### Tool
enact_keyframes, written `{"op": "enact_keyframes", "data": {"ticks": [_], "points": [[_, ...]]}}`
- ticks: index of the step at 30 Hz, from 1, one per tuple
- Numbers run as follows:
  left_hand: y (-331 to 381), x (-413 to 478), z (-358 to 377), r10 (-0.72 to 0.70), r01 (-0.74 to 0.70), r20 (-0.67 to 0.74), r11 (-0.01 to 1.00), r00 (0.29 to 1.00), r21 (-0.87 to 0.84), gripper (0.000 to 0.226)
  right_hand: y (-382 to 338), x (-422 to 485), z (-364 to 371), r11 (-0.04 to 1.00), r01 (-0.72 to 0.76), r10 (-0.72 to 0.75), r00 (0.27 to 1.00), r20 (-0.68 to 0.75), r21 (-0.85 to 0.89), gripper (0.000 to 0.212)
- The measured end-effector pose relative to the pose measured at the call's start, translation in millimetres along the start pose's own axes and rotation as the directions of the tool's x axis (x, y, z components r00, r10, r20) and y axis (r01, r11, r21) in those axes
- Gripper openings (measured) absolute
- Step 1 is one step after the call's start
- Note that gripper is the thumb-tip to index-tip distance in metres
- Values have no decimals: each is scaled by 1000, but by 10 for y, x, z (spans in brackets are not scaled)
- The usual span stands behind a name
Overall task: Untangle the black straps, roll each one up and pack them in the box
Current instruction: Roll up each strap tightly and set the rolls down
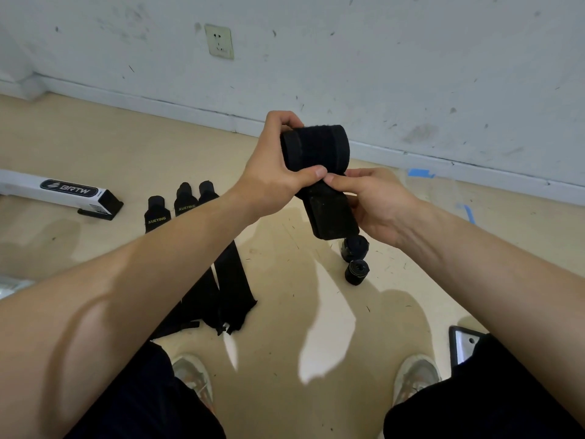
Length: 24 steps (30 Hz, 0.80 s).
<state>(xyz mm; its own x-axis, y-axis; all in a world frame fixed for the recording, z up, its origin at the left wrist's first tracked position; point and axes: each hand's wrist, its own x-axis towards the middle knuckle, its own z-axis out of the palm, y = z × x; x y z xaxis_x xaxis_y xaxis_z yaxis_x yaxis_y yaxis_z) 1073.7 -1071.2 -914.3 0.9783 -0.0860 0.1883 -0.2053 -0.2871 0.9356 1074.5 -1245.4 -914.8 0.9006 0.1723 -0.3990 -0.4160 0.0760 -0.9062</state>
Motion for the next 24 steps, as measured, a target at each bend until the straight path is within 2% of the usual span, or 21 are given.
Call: {"op": "enact_keyframes", "data": {"ticks": [5,7,9,10,12,15,18,22,24], "points": [[-2,-30,12,-75,82,56,989,996,-123,55,35,16,2,1000,7,-7,1000,2,-12,29],[35,-34,37,-150,149,14,966,989,-209,40,50,34,4,1000,19,-19,1000,-9,-6,33],[82,-20,35,-280,260,-16,910,960,-324,15,68,45,4,1000,22,-22,999,-26,-11,37],[83,-5,19,-329,299,-19,881,944,-366,11,78,46,6,1000,21,-22,999,-33,-19,40],[57,16,-13,-381,345,0,837,925,-426,11,103,58,8,999,19,-20,999,-43,-28,43],[54,7,-52,-464,421,44,756,885,-501,27,134,61,19,999,19,-20,999,-34,-28,45],[65,-14,-84,-541,520,123,684,832,-513,32,126,32,20,999,20,-20,1000,-14,-37,44],[55,3,-162,-584,562,126,667,802,-490,36,51,-44,52,998,37,-36,999,29,-59,42],[65,23,-202,-589,548,87,674,803,-496,36,-20,-96,70,990,88,-80,994,75,-109,31]]}}
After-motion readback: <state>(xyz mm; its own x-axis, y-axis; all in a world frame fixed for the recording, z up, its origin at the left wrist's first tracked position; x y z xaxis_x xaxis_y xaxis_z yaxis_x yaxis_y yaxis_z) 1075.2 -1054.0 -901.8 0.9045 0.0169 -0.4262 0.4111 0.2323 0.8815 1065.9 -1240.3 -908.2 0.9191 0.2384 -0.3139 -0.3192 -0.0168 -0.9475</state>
